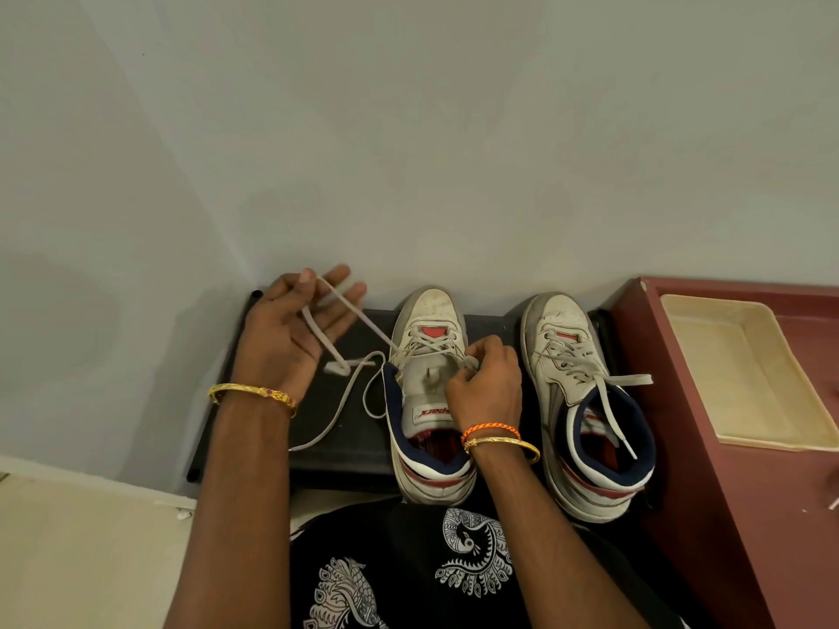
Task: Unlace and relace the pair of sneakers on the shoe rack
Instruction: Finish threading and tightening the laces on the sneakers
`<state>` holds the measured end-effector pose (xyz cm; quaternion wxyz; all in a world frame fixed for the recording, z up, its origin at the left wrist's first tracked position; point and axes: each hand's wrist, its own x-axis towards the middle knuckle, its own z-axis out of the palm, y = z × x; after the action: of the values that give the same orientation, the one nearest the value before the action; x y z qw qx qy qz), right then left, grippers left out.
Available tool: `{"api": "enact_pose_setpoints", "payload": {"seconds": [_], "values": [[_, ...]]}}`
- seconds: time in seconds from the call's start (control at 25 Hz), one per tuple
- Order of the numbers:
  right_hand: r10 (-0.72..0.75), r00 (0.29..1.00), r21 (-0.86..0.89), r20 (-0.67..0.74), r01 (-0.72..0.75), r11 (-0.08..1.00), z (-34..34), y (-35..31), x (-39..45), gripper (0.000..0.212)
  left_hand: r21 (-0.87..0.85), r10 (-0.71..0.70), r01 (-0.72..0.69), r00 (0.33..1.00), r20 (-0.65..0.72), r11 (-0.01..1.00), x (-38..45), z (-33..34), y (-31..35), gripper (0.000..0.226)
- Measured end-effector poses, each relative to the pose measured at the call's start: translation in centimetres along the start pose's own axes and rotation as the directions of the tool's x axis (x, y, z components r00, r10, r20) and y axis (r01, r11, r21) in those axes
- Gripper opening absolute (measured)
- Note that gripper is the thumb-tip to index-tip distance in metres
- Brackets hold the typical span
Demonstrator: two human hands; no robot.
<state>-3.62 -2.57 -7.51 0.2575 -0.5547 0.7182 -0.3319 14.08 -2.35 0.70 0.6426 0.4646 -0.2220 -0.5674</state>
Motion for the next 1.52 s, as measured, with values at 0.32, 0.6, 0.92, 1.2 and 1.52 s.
{"api": "enact_pose_setpoints", "payload": {"seconds": [0.32, 0.6, 0.92, 1.2, 1.52], "values": [[0.112, 0.984, 0.312, 0.137, -0.151, 0.938, -1.0, -0.7, 1.8, 0.01, 0.841, -0.347, 0.367, 0.909, -0.232, 0.397, 2.7, -1.2, -7.0, 0.033], [0.123, 0.972, 0.359, 0.2, -0.189, 0.914, -1.9, -0.9, 3.2, 0.013, 0.87, -0.209, 0.183, 0.973, -0.095, 0.457, 3.0, 0.2, -6.3, 0.012], [-0.179, 0.863, 0.583, 0.473, -0.155, 0.797, -5.1, -7.0, 2.3, 0.012, 0.506, -0.2, 0.059, 0.952, 0.231, 0.861, -1.4, 4.9, 0.3, 0.023], [-0.291, 0.834, 0.612, 0.469, -0.069, 0.788, -6.2, -6.7, 2.9, 0.01, 0.271, -0.114, 0.141, 0.987, -0.114, 0.952, -0.6, 3.6, 0.7, 0.021], [0.018, 0.969, 0.362, 0.246, -0.109, 0.926, -6.9, -1.0, 5.9, 0.012, -0.005, -0.26, 0.297, 0.828, -0.497, 0.955, 1.8, -1.5, -2.5, 0.022]]}}
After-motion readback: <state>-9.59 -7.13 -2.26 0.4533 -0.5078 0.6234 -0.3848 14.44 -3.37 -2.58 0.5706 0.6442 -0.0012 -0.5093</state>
